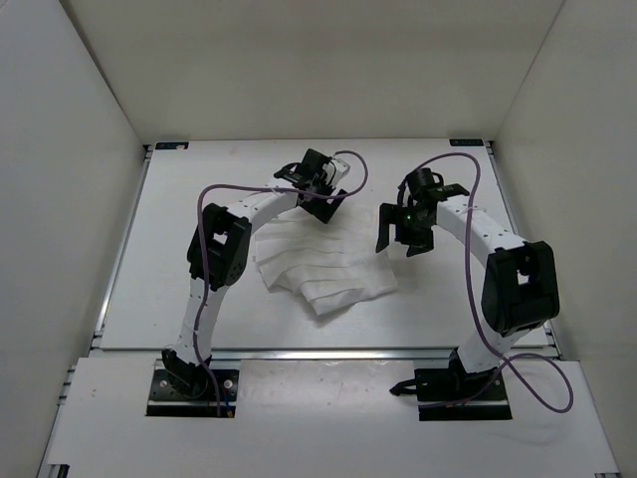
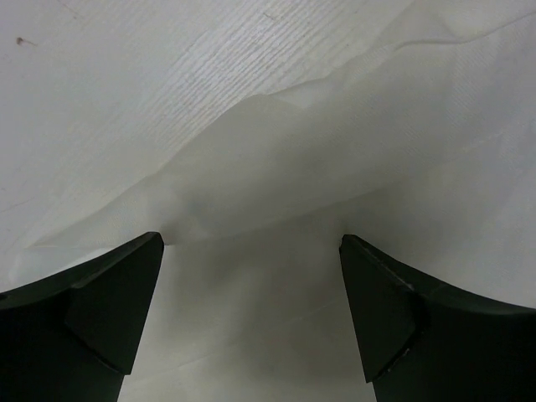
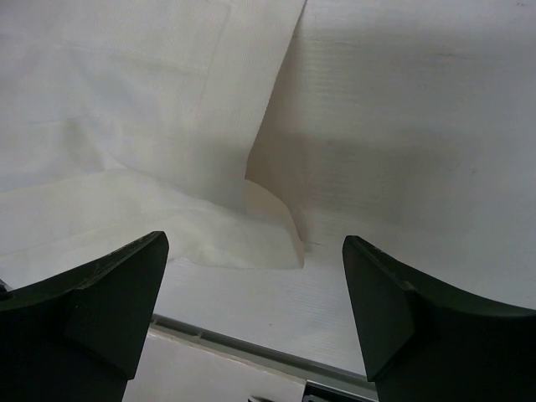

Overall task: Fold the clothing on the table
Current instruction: Flatten the skirt out

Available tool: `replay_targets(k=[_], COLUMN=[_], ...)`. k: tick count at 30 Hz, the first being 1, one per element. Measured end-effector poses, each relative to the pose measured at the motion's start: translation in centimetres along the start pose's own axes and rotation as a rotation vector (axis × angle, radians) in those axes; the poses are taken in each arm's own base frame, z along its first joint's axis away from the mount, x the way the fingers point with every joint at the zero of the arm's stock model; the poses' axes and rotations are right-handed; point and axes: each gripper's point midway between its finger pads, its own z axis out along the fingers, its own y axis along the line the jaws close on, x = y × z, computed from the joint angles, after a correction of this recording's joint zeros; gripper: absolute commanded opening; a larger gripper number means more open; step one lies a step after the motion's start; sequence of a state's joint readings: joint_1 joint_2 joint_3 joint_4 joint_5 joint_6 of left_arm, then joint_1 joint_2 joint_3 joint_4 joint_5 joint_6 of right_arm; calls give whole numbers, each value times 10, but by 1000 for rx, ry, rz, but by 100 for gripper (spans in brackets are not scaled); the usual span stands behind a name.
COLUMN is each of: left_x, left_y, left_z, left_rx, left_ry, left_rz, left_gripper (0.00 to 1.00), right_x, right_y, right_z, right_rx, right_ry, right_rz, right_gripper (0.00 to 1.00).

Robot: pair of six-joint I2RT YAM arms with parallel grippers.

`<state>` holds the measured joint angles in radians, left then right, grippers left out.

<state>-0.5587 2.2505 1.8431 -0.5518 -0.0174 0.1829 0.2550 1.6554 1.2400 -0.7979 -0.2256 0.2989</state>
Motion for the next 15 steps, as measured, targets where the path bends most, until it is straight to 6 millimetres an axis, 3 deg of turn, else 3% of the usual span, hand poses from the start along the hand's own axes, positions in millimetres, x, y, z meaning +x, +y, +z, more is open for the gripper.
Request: replay_targets(k=[3, 6, 8, 12, 15], left_x=[5, -1, -7, -11, -11], left_y=[-5, -6, -6, -8, -11], left_z=[10, 14, 16, 16, 16], left_rx=[21, 35, 34, 33, 32], left_ry=[15, 2, -12, -23, -21], left_rz=[-22, -41, -53, -54, -61], left_gripper=[98, 78, 60, 44, 26], right_x=[8, 12, 14, 13, 12], right_y=[-2, -4, -5, -9, -11], right_z=[-1, -5, -9, -14, -16], right_rx=[2, -1, -4, -4, -3], right_ry=[9, 2, -6, -24, -29], right_rz=[18, 31, 37, 63, 72], right_gripper=[83, 83, 78, 75, 72])
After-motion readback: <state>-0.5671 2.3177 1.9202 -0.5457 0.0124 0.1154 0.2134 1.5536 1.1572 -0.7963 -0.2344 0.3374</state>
